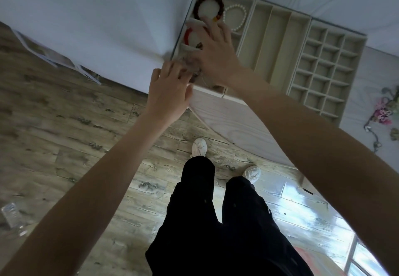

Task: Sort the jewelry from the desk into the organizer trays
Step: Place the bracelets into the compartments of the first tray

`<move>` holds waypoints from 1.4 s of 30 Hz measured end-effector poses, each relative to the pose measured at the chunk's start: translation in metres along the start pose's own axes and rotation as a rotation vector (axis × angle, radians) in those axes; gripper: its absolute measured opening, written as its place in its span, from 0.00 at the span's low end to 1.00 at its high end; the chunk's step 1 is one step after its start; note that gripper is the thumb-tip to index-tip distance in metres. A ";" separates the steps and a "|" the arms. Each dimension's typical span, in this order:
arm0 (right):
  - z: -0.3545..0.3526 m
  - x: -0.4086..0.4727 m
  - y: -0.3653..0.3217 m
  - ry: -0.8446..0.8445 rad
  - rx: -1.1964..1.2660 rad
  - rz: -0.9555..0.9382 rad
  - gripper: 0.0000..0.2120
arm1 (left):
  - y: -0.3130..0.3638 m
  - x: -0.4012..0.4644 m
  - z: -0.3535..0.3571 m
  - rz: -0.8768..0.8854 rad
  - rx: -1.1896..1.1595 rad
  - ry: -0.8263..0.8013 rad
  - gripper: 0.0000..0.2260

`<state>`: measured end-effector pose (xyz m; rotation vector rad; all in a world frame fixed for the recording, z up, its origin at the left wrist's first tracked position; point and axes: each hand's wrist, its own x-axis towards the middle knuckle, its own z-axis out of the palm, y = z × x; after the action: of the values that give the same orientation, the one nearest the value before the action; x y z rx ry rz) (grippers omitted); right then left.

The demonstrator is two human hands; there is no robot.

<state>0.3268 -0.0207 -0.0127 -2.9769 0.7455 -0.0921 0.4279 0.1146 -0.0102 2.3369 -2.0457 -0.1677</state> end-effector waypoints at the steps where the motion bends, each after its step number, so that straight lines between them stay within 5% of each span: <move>1: -0.002 0.004 -0.001 -0.054 0.028 0.020 0.12 | 0.001 -0.001 0.000 0.000 -0.002 0.006 0.15; 5: -0.002 0.008 0.004 -0.151 0.137 0.073 0.13 | 0.003 -0.002 0.001 0.040 -0.033 0.015 0.16; 9: -0.002 -0.009 0.009 -0.038 0.233 0.062 0.14 | 0.002 0.000 -0.001 0.016 -0.025 -0.001 0.16; 17: 0.009 -0.039 0.008 -0.055 0.173 0.086 0.20 | 0.002 0.009 -0.012 -0.044 0.112 -0.091 0.15; 23: 0.001 -0.031 0.012 -0.002 0.147 0.137 0.20 | -0.011 -0.001 -0.009 0.031 -0.029 0.014 0.14; 42: 0.008 -0.037 0.002 -0.109 0.209 0.050 0.23 | -0.019 -0.001 -0.011 0.045 -0.090 -0.020 0.14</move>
<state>0.2939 -0.0049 -0.0226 -2.7398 0.7466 -0.0041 0.4478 0.1177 -0.0006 2.2442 -2.0526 -0.2770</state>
